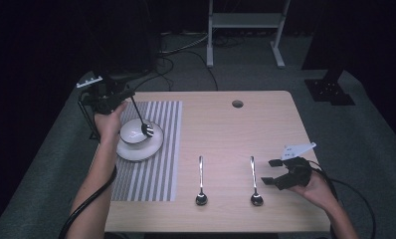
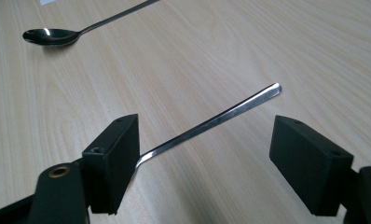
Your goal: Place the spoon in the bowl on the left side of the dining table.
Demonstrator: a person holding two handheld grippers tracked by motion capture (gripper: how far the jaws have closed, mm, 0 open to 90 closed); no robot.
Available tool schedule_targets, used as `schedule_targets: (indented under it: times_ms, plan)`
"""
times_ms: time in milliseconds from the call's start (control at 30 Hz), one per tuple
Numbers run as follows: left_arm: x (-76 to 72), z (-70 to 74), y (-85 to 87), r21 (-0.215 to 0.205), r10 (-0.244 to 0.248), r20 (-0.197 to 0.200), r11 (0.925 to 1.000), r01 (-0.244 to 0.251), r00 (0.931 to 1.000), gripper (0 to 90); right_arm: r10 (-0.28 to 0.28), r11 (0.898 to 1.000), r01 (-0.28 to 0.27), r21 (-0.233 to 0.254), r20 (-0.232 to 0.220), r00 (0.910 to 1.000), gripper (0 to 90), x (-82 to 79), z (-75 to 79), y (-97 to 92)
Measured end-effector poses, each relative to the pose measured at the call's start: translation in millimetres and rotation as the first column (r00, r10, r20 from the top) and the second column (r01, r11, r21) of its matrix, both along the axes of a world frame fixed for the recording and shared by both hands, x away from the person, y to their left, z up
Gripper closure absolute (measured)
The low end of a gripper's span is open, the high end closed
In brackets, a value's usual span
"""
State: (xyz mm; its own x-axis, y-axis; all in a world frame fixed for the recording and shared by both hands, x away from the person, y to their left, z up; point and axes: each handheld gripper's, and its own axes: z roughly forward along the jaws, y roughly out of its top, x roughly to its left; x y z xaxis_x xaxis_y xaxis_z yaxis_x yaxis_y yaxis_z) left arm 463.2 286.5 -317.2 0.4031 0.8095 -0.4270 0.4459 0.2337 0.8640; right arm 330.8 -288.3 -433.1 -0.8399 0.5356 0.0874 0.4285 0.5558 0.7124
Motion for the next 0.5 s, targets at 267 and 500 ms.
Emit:
schedule_targets:
  times_ms: [267, 500]
  plan:
    - [-0.6, -3.7, 10.6, -0.006, 0.052, 0.007, 0.9986, -0.052, 0.9986, 89.1, 0.001, 1.000, -0.001, -0.001, 0.002, 1.0000, 23.0, -0.5, 0.3, 0.0]
    - [-2.6, -10.7, 27.0, -0.027, 0.114, 0.004, 0.9932, -0.113, 0.9935, 89.1, 0.004, 1.000, -0.004, -0.001, 0.008, 1.0000, 23.0, -1.2, 1.4, 0.0]
